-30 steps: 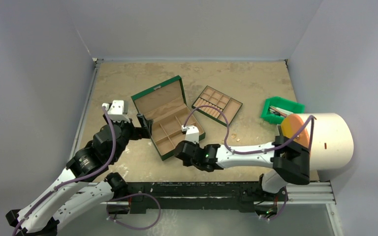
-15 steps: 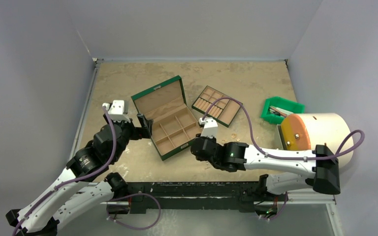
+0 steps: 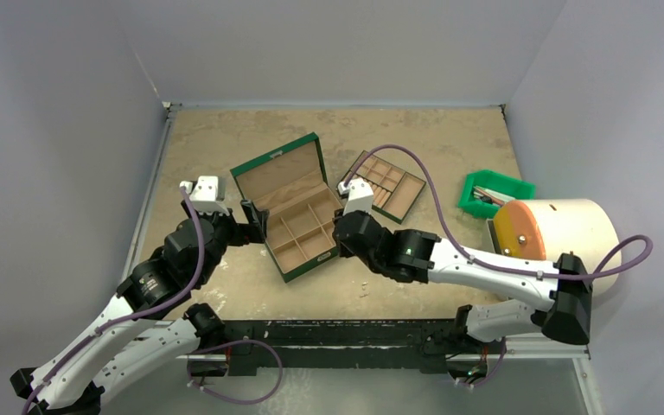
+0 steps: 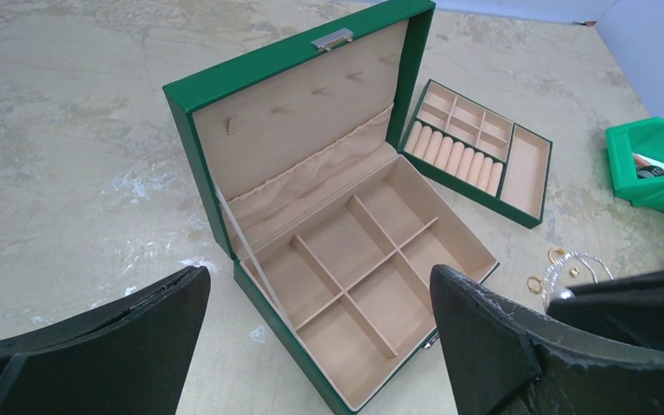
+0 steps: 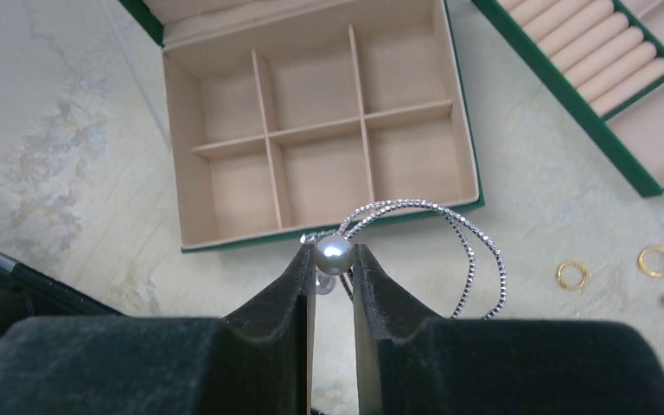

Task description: Organize the mixed jewelry

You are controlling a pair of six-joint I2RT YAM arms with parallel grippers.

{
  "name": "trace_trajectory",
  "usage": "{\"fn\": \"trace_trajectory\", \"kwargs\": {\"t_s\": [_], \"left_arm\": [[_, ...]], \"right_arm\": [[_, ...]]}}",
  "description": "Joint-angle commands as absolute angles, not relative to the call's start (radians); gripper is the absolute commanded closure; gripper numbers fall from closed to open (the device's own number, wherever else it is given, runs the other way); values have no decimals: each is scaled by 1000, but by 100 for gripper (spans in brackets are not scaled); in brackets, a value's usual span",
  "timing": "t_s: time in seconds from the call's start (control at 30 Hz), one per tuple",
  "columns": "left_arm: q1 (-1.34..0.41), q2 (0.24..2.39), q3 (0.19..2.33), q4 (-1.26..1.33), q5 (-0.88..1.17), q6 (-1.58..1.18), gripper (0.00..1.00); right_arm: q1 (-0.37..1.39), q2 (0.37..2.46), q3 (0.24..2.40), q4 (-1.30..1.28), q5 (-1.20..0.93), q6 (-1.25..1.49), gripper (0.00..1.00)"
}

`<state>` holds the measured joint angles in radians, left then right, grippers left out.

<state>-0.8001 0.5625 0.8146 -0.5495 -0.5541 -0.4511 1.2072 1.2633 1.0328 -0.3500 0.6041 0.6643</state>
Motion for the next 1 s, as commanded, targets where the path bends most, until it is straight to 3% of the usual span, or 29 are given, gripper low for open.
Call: {"fn": "trace_trajectory", "kwargs": {"t_s": [0.0, 0.97], "left_arm": [[-803, 555, 857, -531, -563, -436, 1], [-803, 560, 858, -540, -577, -437, 1]], "right_arm": [[1132, 1312, 1101, -272, 489, 548, 100], [835, 1774, 1329, -116, -106, 164, 100]]}}
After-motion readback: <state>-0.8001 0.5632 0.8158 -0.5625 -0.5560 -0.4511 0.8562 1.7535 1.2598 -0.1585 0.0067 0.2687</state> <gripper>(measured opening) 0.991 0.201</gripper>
